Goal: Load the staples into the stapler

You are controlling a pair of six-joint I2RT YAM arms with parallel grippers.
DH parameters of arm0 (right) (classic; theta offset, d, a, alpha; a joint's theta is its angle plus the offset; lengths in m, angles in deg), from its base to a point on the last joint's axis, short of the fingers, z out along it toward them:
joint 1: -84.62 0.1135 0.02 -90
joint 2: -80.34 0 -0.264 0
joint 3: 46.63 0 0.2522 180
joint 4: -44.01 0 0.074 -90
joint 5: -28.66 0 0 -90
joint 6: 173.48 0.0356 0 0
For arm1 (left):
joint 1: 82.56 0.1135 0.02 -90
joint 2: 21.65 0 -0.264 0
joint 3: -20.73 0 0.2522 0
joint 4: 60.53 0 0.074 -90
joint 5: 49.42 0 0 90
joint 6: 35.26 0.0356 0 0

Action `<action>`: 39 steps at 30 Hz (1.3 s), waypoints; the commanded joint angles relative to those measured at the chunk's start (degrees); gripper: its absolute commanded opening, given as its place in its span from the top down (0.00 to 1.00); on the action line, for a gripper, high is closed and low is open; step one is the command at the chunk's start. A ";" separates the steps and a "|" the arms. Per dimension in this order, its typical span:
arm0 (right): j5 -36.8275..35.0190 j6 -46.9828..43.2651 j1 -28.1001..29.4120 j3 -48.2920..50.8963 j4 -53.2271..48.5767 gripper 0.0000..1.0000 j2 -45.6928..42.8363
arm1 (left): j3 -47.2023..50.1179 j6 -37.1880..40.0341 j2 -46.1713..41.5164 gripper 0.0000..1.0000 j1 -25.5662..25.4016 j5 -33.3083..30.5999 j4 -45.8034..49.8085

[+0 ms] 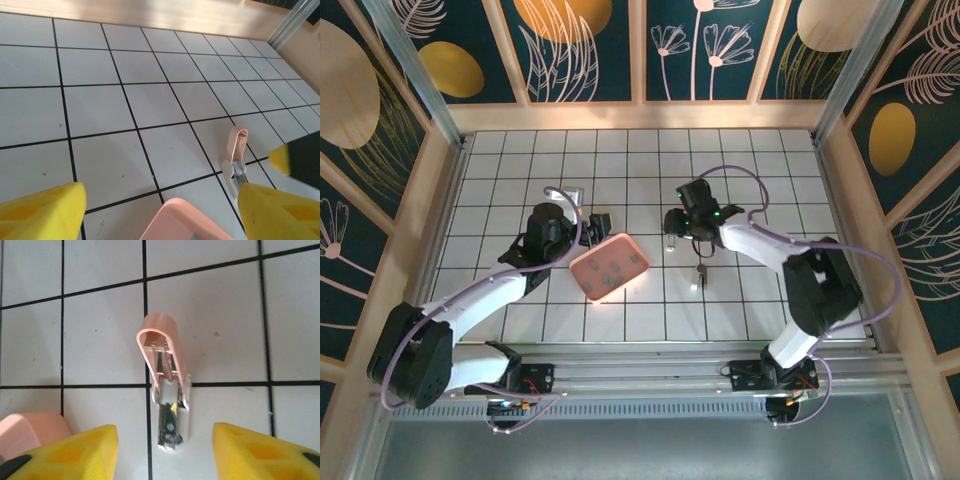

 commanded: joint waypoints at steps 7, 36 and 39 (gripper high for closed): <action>4.68 3.20 0.81 8.47 -14.90 0.39 -6.13 | -2.26 0.23 1.77 0.21 0.15 2.41 -1.53; 0.90 8.16 1.24 11.66 -16.37 0.34 -8.06 | -2.27 0.05 2.26 0.21 0.14 3.62 -1.63; 2.50 8.21 1.22 11.95 -15.84 0.34 -7.64 | -2.27 0.17 2.24 0.21 0.14 3.54 -1.51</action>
